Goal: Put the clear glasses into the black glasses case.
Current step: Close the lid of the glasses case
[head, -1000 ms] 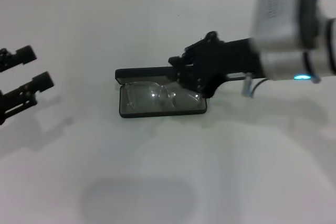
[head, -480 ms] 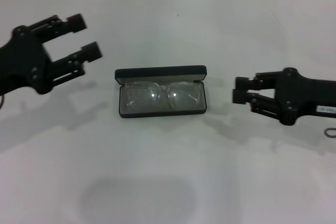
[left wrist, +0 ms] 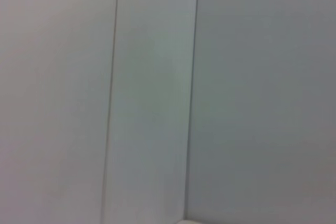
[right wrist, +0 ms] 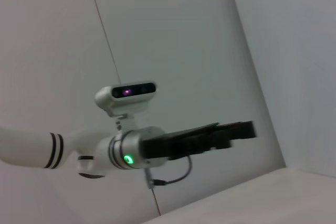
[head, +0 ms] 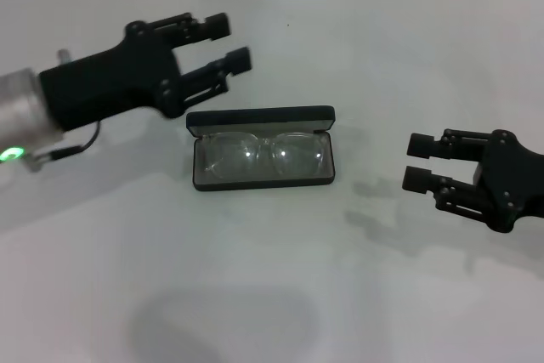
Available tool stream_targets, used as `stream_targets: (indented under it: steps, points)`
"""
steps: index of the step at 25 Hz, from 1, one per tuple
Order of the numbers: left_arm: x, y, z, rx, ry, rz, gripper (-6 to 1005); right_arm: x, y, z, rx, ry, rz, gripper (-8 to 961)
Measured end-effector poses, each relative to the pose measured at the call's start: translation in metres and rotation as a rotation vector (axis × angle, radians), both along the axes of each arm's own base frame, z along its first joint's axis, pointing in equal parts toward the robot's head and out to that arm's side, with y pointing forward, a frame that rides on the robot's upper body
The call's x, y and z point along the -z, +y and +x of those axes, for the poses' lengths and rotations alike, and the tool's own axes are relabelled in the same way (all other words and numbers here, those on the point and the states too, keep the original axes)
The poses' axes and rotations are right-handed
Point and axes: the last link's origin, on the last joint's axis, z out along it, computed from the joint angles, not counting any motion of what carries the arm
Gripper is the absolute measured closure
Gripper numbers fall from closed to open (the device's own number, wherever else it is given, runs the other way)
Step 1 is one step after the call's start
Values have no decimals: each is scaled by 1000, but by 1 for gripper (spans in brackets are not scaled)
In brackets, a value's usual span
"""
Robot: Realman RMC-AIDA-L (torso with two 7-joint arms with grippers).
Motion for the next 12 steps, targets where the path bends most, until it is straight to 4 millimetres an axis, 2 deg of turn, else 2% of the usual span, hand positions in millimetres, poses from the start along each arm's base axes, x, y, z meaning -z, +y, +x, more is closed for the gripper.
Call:
stream_targets:
  steps: [3,6,8,12]
  points:
    - [11,16,4,-38,14,19,390,-2,-3,1,7,20,5,502]
    - [19,29,-1,-121,38,39,396,-2,-4,1,4,28,5,502]
    - [24,33,-4,-159,50,42,608,-3,-5,1,-2,27,9,502]
    - [39,36,-6,-193,107,9,787,-3,-4,3,-5,20,21,502]
